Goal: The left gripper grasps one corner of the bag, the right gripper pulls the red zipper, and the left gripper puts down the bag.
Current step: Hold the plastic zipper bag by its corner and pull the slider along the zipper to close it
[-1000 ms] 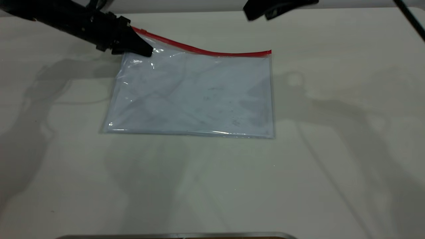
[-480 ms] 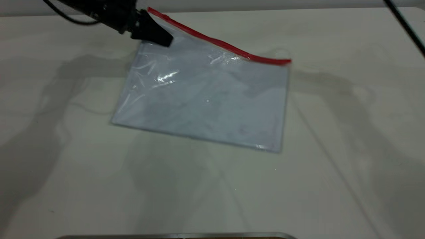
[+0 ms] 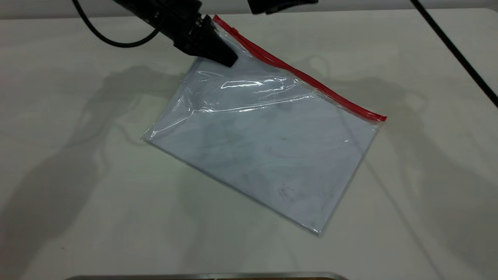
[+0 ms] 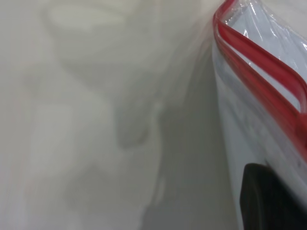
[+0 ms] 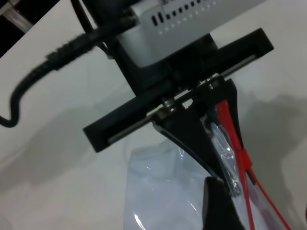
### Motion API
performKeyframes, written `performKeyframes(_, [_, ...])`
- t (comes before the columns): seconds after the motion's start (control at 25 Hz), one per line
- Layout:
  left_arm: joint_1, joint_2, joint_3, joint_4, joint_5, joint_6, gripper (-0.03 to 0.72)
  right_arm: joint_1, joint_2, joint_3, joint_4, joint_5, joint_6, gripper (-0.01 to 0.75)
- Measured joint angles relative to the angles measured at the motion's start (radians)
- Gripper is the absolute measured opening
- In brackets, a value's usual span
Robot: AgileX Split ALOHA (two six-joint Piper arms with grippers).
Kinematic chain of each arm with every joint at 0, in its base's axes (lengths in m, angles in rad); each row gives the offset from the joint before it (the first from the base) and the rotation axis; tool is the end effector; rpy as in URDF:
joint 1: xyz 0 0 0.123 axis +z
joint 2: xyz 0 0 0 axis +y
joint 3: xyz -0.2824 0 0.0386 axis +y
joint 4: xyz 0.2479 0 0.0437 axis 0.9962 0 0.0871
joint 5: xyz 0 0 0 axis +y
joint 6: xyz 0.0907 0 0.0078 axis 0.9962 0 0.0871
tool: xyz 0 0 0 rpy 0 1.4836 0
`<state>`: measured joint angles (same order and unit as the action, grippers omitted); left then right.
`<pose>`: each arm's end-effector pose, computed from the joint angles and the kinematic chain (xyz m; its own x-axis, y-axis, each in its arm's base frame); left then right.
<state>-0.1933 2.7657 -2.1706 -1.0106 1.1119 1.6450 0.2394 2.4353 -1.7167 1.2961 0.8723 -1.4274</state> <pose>0.4977 -0.1679 0.0305 -0.2308 0.6135 -0.7552 0.9730 0.1507 -0.1749 0.4613 0.1818 0.0968 -0.6037 -0.3327 -0.7245 -0.7690 0.4828 0.4191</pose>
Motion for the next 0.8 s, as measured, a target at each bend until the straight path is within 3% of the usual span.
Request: performKeyframes(0.8, [-0.033,-0.041,0.0,0.018,-0.008,-0.003,0.053,0.003,0.065,-0.004,0.106,-0.015,-0.118,0.468])
